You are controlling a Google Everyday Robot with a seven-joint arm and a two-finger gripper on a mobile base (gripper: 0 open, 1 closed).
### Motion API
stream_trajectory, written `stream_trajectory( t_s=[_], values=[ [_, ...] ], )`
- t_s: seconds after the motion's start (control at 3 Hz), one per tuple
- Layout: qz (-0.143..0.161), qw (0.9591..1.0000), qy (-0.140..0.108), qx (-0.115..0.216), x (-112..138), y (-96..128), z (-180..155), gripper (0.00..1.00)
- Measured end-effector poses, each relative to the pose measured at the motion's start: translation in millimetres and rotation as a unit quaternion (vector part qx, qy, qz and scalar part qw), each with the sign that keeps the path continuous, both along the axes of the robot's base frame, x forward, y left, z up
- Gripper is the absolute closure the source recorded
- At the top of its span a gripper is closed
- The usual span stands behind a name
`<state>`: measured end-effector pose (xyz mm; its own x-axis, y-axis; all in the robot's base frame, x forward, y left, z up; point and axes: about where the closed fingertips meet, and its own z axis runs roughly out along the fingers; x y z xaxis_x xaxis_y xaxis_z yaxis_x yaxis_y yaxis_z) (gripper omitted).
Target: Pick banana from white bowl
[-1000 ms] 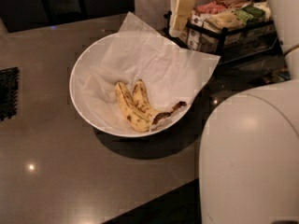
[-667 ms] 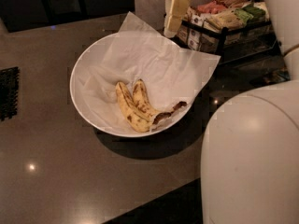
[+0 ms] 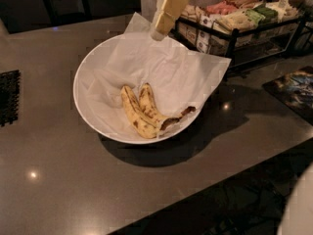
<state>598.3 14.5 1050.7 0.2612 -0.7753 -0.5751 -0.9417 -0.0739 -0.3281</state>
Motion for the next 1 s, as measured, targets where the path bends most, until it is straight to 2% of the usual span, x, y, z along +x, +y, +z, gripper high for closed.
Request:
stream_trajectory(
  t_s=[0.33,0.67,1.0],
  values=[
    [0.022,0.9943,0.095,0.044,-55,29,-30,0.0],
    [0.037,0.9896,0.134,0.036,-71,40,-58,0.0],
    [0.024,0.9854,0.167,0.017,-55,42,-68,0.0]
  ],
)
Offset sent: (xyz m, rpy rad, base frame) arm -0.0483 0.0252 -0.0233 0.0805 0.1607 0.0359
